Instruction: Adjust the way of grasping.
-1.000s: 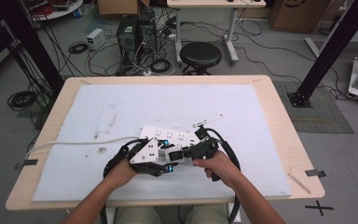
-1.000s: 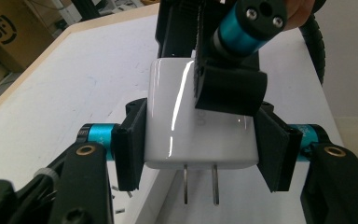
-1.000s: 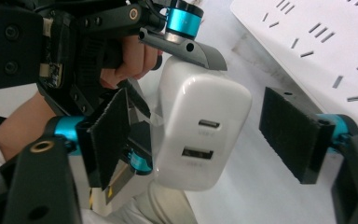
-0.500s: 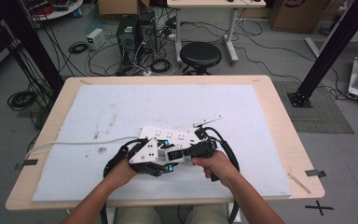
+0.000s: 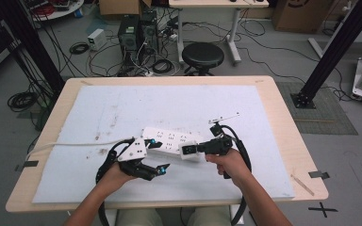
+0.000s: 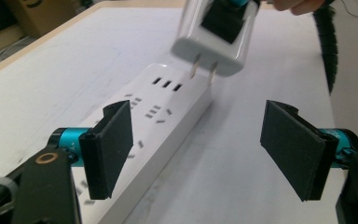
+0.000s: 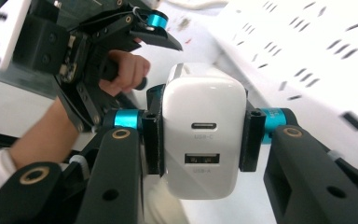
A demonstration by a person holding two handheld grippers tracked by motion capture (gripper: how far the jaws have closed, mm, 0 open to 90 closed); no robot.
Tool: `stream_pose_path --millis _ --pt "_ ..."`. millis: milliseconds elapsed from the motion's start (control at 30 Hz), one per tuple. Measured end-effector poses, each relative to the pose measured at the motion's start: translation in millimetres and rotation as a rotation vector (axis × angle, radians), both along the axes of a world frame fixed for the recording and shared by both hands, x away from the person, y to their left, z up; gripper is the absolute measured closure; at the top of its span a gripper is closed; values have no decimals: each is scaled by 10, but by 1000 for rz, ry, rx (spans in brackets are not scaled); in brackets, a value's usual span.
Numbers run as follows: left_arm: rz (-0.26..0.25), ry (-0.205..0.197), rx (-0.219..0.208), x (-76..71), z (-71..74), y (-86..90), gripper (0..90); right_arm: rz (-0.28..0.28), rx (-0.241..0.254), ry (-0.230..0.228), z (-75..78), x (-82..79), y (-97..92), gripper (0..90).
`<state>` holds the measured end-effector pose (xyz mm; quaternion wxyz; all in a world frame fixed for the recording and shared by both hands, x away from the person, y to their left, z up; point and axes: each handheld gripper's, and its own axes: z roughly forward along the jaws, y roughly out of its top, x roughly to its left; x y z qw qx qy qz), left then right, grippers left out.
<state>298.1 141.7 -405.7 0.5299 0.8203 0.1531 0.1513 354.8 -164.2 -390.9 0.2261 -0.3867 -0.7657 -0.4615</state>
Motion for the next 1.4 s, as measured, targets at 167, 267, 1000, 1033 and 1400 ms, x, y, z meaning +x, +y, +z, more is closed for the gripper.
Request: stream_pose_path --millis 167,267,1000,1033,1400 --pt "71 -5 -30 21 24 106 247 0 -42 -89 53 -32 -41 629" --pt "108 -2 -29 33 29 142 243 5 -108 -171 91 -62 -48 629" --pt "191 12 -78 57 1 260 242 41 -408 -476 173 -206 -82 629" --pt "211 10 -80 57 -3 273 242 43 -442 -493 190 -216 -93 629" --pt "255 13 -95 60 -9 336 242 56 -530 -533 254 -228 -189 629"
